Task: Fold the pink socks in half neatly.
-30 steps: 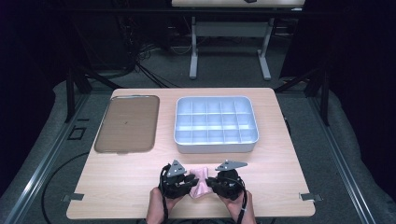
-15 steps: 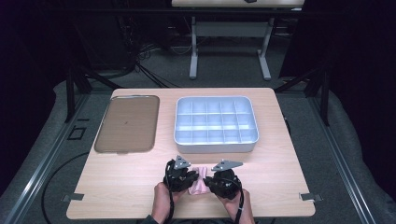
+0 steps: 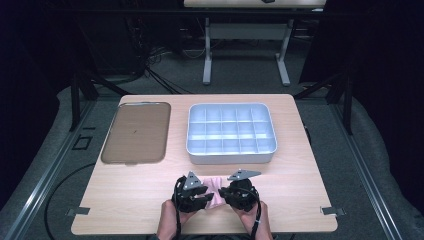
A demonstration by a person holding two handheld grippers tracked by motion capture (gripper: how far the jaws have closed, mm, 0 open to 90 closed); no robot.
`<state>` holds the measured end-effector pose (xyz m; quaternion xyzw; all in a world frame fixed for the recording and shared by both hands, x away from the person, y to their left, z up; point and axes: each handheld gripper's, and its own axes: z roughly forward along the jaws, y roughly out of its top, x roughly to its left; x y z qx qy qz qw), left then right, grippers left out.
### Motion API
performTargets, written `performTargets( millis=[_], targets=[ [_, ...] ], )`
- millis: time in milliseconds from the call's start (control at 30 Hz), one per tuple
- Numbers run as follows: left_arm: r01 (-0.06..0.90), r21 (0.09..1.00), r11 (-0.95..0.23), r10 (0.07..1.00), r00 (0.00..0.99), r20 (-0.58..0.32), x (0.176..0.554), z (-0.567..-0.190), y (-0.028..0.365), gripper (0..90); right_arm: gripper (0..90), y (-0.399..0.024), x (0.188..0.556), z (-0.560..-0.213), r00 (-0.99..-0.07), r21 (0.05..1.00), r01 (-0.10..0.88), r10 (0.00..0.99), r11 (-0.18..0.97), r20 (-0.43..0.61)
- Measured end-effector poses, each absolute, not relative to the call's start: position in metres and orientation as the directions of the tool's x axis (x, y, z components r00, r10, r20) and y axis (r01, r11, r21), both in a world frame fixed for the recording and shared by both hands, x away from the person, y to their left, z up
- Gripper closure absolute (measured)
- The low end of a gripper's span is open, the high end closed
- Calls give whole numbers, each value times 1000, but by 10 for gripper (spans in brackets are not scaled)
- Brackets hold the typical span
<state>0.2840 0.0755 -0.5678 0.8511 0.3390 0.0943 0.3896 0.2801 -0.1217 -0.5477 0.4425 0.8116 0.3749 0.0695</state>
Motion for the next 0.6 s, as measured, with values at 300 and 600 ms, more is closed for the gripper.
performTargets(
  millis=[300,600],
  targets=[
    [465,738,-489,632,772,-68,283,-574,72,658,849,-121,282,-545,-609,674,670,749,311,261],
    [456,791,-408,657,748,-93,277,-565,91,660,849,-121,283,-544,-596,672,672,766,311,242]
  ],
)
